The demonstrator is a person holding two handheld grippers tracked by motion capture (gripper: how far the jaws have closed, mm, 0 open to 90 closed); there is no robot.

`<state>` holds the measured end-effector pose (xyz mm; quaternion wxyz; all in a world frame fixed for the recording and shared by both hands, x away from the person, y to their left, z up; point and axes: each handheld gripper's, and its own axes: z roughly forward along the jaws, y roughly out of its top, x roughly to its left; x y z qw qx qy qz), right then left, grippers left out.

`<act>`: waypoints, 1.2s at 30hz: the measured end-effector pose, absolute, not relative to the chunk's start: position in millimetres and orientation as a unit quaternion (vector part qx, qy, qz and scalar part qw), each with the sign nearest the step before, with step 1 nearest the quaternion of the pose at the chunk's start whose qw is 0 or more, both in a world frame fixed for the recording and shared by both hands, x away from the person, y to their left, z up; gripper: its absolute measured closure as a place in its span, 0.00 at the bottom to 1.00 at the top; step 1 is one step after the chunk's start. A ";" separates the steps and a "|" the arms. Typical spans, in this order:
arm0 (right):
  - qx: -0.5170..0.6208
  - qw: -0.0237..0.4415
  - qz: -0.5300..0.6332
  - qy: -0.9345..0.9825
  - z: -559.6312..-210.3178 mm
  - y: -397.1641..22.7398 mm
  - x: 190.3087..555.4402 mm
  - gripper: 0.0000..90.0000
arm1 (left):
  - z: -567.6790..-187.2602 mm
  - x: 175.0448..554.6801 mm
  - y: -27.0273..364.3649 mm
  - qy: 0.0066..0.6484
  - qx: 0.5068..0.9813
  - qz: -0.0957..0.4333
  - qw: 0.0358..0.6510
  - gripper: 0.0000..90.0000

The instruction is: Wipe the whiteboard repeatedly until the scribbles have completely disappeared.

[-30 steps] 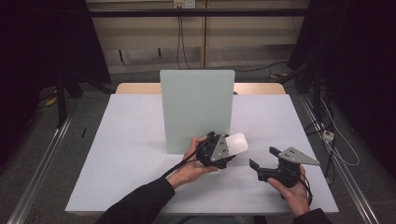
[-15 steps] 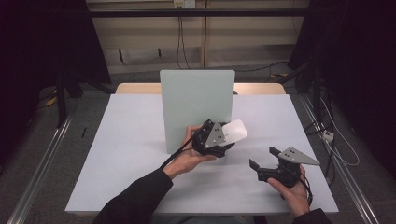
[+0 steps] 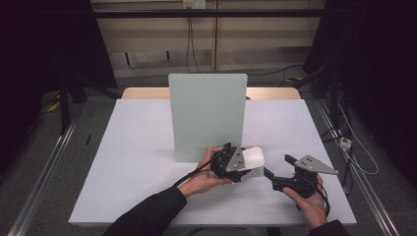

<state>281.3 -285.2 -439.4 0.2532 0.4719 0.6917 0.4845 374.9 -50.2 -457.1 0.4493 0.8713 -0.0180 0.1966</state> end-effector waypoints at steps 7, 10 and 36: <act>0.471 0.252 0.485 0.692 -439.5 -285.2 281.2 0.08 | -451.5 375.2 -44.2 -0.037 0.876 0.219 0.428 0.34; 0.471 0.251 0.484 0.693 -439.8 -284.9 281.6 0.08 | -443.7 376.6 -38.5 -0.038 0.871 0.243 0.426 0.34; 0.470 0.250 0.483 0.694 -440.0 -283.8 282.1 0.08 | -445.9 381.8 -21.4 -0.032 0.879 0.201 0.432 0.34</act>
